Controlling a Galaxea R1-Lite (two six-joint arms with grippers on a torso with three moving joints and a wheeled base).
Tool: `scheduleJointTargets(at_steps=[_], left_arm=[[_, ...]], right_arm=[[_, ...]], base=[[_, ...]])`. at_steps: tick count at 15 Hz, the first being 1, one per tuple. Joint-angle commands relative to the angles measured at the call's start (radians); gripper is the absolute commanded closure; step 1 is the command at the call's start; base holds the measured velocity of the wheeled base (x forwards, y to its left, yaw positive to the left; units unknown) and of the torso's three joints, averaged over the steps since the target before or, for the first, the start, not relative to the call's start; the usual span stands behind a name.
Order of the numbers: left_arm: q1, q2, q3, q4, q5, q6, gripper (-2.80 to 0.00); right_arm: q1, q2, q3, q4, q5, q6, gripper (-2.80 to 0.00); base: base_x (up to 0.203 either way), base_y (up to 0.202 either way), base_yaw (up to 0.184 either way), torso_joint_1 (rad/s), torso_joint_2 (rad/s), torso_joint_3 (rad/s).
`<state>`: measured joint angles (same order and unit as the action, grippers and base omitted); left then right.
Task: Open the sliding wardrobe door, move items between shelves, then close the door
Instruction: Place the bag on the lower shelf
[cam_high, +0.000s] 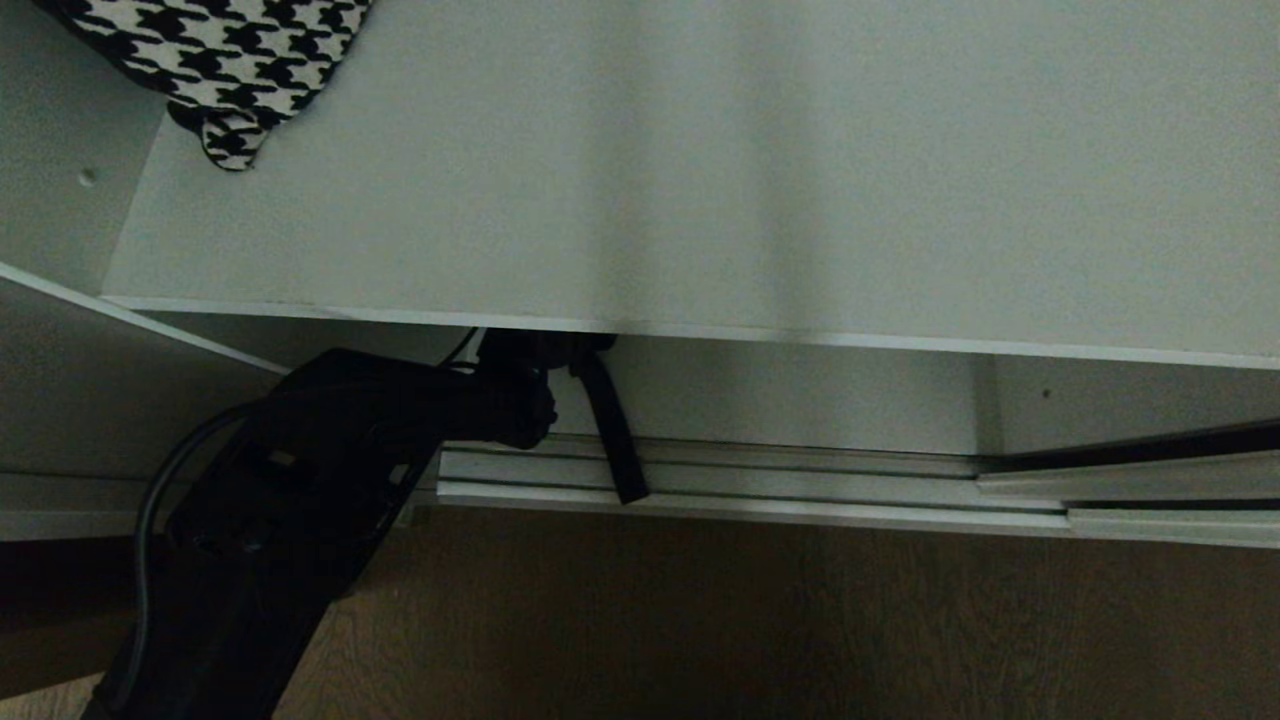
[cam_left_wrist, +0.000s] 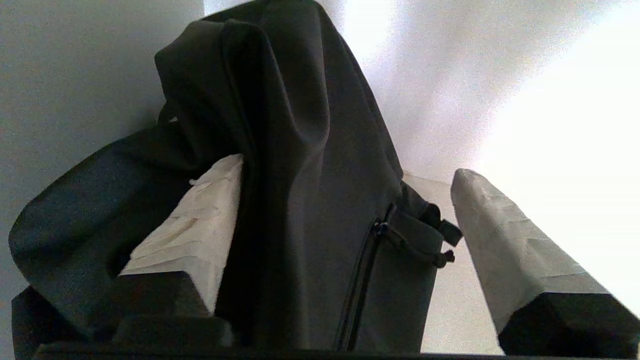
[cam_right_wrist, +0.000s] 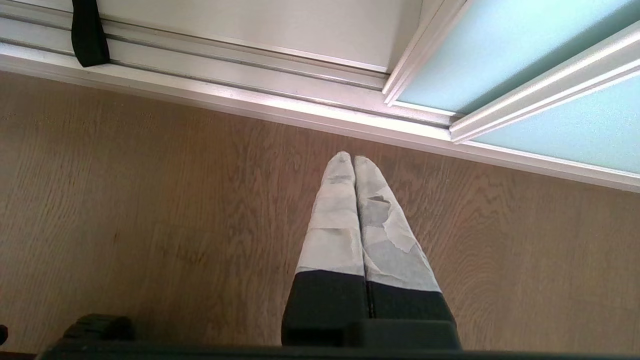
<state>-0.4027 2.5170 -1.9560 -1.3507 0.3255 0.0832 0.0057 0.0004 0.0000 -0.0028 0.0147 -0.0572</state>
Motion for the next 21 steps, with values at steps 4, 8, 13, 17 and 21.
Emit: scheduleJointTargets(at_steps=[4,8,13,17,21], left_arm=[[-0.001,-0.002,0.000,-0.011,0.020,0.004,-2.80],[-0.001,-0.043,0.021,-0.010,0.020,0.009,-2.80],[-0.001,-0.106,0.029,-0.015,0.047,0.004,-2.80],[-0.001,-0.097,0.031,0.076,0.049,0.072,-2.80],[-0.002,-0.134,0.031,0.108,0.050,0.079,-2.80]], right_arm=[[0.000,-0.003,0.000,0.000,0.001,-0.001,0.00],[0.000,-0.003,0.000,0.000,0.001,-0.001,0.00],[0.000,-0.003,0.000,0.000,0.001,-0.001,0.00],[0.000,-0.003,0.001,0.000,0.001,-0.001,0.00],[0.000,-0.003,0.000,0.000,0.001,-0.001,0.00]], base=[[0.000,0.000,0.000,0.000,0.00,0.000],[0.000,0.000,0.000,0.000,0.00,0.000],[0.000,0.000,0.000,0.000,0.00,0.000],[0.000,0.000,0.000,0.000,0.00,0.000],[0.000,0.000,0.000,0.000,0.00,0.000]])
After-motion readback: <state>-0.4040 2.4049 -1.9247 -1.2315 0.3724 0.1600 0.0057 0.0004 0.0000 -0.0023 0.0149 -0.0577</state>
